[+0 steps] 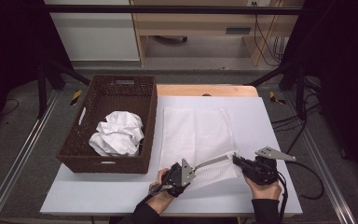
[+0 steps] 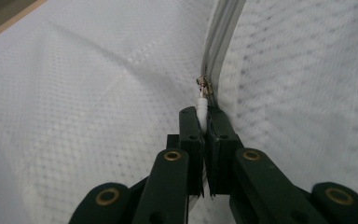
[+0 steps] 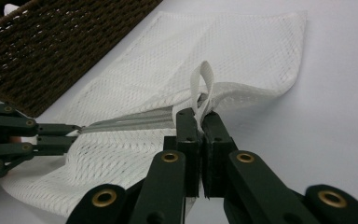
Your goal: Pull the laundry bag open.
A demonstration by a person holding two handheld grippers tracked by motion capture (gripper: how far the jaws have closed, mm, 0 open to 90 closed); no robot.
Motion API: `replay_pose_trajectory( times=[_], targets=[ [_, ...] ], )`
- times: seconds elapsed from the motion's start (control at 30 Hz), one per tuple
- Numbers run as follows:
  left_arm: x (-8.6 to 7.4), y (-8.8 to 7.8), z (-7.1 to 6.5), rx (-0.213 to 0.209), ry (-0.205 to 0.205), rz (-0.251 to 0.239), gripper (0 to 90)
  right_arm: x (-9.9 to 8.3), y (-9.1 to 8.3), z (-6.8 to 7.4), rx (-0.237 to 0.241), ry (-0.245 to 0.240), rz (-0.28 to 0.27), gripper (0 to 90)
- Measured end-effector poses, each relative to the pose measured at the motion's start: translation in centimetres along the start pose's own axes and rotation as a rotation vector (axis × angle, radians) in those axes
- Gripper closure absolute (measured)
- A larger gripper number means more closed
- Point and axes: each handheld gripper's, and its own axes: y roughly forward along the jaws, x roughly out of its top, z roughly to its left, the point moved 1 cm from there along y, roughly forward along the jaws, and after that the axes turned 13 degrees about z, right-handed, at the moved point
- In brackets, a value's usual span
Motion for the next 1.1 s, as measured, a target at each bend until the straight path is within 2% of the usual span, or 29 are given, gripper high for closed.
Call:
replay_pose_trajectory(
  times=[0.07,0.17,0.3,0.53,0.7,1.03,1.07,1.1],
  targets=[
    [-0.5,-0.2,0.4,-0.019,-0.016,-0.001,85.6,0.0,0.0,-0.1,0.004,0.001,-0.004,87.7],
    [-1.1,-0.6,0.7,-0.020,-0.022,0.005,85.6,0.0,0.0,-0.1,0.001,0.001,-0.001,87.7],
    [-1.7,-1.1,0.9,-0.015,-0.006,0.010,85.5,0.0,0.1,0.0,0.003,-0.006,-0.002,87.7],
    [-3.3,-1.4,1.7,-0.004,-0.035,0.023,85.6,0.0,0.0,-0.1,0.000,0.002,-0.004,87.7],
    [-4.3,-2.2,2.4,0.013,-0.040,0.025,85.5,-0.1,0.2,-0.1,0.002,0.003,0.002,87.7],
    [-5.9,-3.0,3.4,0.023,-0.028,0.053,85.5,-0.3,0.5,-0.2,-0.001,0.007,0.012,87.7],
    [-6.0,-3.0,3.4,0.022,-0.041,0.045,85.5,-0.3,0.5,-0.3,0.002,0.006,0.012,87.7],
    [-6.0,-3.1,3.5,0.023,-0.030,0.058,85.5,-0.3,0.5,-0.3,-0.001,0.007,0.014,87.7]
  ],
)
